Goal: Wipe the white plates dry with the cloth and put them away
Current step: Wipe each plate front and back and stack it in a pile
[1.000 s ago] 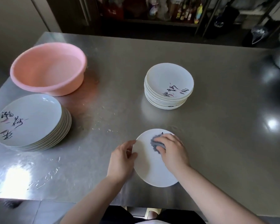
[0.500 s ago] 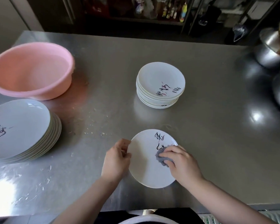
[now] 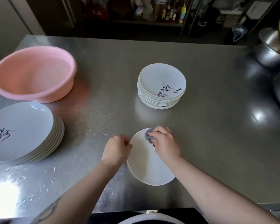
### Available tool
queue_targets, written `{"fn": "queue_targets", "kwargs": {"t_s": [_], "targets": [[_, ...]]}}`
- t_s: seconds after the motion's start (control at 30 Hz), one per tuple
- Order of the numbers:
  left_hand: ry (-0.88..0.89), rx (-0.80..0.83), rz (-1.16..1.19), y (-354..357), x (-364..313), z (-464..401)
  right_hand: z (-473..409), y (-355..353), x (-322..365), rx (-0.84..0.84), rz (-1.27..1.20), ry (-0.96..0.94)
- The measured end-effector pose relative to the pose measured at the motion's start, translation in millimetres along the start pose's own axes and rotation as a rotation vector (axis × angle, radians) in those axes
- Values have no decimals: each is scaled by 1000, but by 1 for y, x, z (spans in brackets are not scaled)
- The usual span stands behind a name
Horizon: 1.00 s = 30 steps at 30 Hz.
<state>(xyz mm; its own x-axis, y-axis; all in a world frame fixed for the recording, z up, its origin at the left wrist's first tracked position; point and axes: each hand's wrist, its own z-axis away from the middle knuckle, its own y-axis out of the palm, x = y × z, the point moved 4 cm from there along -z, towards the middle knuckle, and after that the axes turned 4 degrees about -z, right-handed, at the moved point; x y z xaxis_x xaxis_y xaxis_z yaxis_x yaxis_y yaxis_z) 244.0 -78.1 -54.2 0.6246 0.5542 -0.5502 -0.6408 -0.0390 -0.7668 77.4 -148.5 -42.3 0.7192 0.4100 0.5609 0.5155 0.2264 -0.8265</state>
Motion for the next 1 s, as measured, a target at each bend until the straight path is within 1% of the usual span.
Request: {"fn": "queue_targets", "kwargs": {"t_s": [0.07,0.13,0.17,0.3,0.37,0.47,0.53,0.6,0.67,0.7,0.8,0.83,0.9,1.0], "targets": [[-27,69,-33,2,9,10,1,-6,-11,-59,38,51],[-21,151,-88,4,12,15,5,-7,-14,-61,41,53],[-8,154,-104,3,9,14,5,-6,-12,-54,32,51],[81,37,-38,-1,-17,-2,3,5,0,35,-26,5],[97,44,-48,1,-27,-10,1,8,5,65,-27,-29],[41,67,-60,-1,-22,-13,-1,3,2,64,-2,-13],[-14,111,-42,-1,-9,-8,-1,-5,-5,9,49,13],[-57,217,-21,2,3,4,3,-12,-11,-49,85,19],[-43,299,-80,6,7,11,7,-13,-10,-60,66,25],[-23,278,-109,4,4,9,7,-11,-8,-48,45,29],[40,93,-105,-4,-15,-8,6,-3,0,28,-5,-2],[60,67,-99,-4,-23,-13,6,-1,2,41,-12,-19],[63,83,-77,0,-30,-19,4,1,4,67,-21,-39],[-11,77,-1,-2,-19,-14,2,-5,-2,73,-10,-31]]}}
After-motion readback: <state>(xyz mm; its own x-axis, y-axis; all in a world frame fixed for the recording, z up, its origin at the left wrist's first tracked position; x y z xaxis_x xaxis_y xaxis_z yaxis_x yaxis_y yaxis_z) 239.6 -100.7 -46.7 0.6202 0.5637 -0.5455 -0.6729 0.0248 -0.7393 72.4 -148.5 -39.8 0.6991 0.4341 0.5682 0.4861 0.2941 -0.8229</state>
